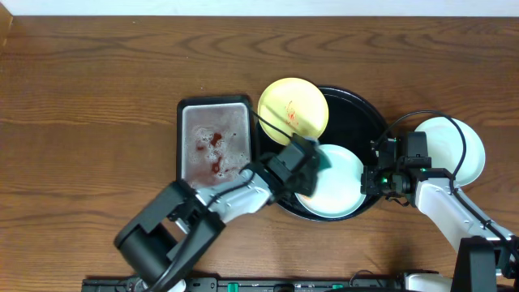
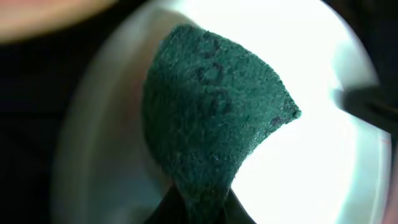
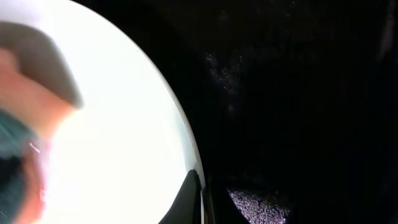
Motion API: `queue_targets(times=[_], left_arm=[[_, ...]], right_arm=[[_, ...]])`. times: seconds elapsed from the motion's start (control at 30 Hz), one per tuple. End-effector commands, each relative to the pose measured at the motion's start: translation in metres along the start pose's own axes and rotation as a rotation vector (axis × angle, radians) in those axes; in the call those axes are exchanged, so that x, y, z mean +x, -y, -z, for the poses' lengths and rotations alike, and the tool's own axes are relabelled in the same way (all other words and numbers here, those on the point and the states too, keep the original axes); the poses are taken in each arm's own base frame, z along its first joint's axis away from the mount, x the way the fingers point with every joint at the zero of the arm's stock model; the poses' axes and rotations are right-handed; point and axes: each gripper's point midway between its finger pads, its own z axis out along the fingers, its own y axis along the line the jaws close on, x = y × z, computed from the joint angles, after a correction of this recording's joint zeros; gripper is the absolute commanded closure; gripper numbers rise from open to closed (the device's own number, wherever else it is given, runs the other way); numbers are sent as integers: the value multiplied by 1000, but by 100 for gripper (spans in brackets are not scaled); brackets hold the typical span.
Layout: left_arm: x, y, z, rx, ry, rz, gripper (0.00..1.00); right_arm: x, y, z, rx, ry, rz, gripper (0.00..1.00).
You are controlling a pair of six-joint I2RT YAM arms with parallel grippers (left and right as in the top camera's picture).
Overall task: Clean dirty plates on tray and stack at the side
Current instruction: 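Scrub the held mint plate with the sponge in the left gripper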
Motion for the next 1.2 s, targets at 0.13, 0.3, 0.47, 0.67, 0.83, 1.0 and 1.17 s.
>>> queue_targets(times=[0.13,0.3,0.47,0.67,0.83,1.0,1.17], left_arm=[[-33,18,27,33,115,-41,93],[-20,52,18,97,117,-70,93],[-20,49,-5,47,166,-93,93],[-44,14,-17,-54,257,-91,93],[-70,2,-10,-48,332,-54,92],[-81,-10,-5,-40,338,-32,93],[-83,18,28,58,314,-65,93]], right_arm=[[14,0,-7,6,-44,1,99],[15,0,-7,6,-44,1,99],[15,-1,-7,-2,-46,1,99],[15,-3,-7,-16,-48,0,99],[15,-4,-7,-19,-48,0,99],[17,-4,-7,-18,-55,-1,99],[17,-4,-7,-17,-54,-1,99]])
